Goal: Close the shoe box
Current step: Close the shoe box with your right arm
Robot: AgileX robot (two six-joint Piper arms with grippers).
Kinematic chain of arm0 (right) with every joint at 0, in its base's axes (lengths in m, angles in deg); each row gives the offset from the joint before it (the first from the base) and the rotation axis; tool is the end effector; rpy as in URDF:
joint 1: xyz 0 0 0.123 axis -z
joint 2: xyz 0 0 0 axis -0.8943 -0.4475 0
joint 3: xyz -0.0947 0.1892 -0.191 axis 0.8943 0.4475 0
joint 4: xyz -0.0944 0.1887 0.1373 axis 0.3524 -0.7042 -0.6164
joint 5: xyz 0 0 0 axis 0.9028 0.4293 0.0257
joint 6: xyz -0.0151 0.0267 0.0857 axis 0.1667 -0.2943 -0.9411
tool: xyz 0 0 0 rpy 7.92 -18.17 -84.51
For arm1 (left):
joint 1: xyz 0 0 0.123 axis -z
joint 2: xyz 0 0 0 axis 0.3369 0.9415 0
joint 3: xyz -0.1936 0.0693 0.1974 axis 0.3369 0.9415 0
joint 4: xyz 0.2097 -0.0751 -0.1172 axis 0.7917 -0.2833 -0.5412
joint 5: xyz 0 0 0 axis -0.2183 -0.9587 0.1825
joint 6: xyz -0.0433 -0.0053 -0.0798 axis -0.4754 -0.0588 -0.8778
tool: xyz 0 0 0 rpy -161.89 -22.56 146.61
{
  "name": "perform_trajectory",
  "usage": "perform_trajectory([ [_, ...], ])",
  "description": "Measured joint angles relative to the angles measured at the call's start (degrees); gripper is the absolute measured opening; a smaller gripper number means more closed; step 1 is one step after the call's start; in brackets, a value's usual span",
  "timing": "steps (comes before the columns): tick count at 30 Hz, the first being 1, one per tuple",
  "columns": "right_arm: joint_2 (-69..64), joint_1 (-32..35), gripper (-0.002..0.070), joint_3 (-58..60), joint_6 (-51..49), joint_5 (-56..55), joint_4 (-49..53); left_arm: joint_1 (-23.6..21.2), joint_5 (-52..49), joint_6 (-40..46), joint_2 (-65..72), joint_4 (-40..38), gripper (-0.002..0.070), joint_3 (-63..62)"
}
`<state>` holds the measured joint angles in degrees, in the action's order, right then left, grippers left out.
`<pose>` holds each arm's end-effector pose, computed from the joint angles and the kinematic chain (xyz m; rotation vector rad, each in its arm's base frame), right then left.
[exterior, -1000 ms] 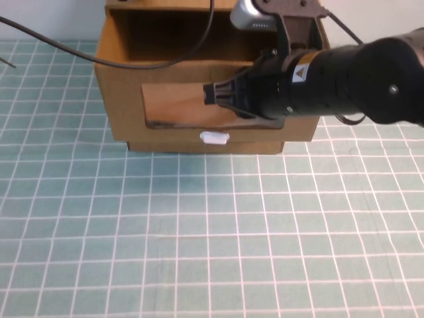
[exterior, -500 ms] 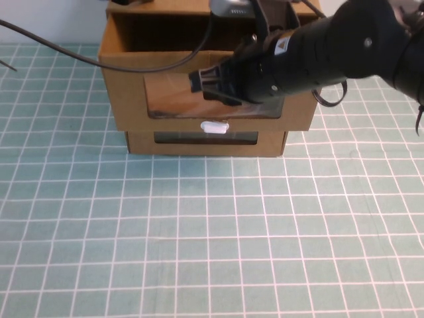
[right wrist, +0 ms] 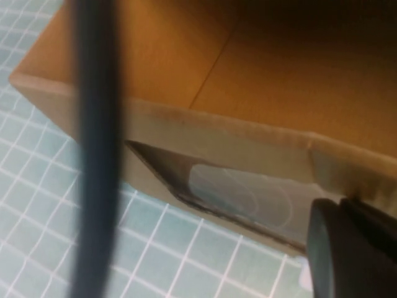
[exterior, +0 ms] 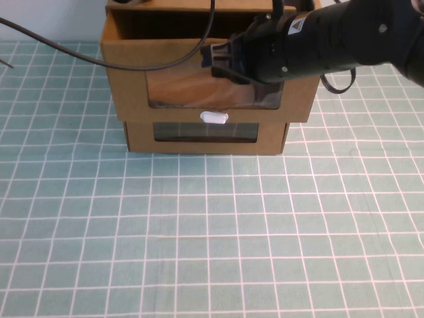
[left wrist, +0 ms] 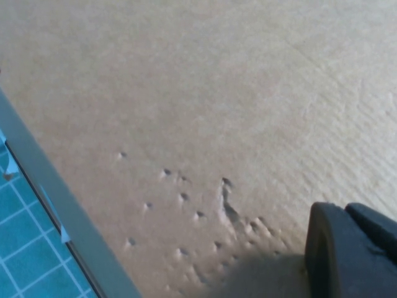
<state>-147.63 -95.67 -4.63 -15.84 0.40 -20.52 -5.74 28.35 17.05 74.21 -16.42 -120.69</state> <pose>0.3327 0.2286 0.3670 -0.4647 2.1458 0.6434 0.4168 -0.1407 0.4043 0.7429 2.0732 -0.4540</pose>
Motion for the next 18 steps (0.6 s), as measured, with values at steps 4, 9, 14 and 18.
perform_trajectory([
  [4,0.00,0.32,-0.0011,0.00,0.13,-2.81,-0.21,0.00,-0.14,0.00,0.00,0.00,-0.0005,0.00],
  [9,-1.00,0.67,-0.0011,-0.36,0.34,-7.82,-0.68,0.00,-0.18,0.00,0.00,0.00,-0.0005,0.00],
  [14,-2.82,0.66,-0.0011,-0.36,0.39,-12.26,-0.83,0.00,-0.27,0.00,0.00,0.00,-0.0005,0.00],
  [18,-4.34,0.66,-0.0011,-0.58,0.48,-16.07,-0.83,0.00,-0.32,0.00,0.00,-0.60,-0.0005,0.00],
])
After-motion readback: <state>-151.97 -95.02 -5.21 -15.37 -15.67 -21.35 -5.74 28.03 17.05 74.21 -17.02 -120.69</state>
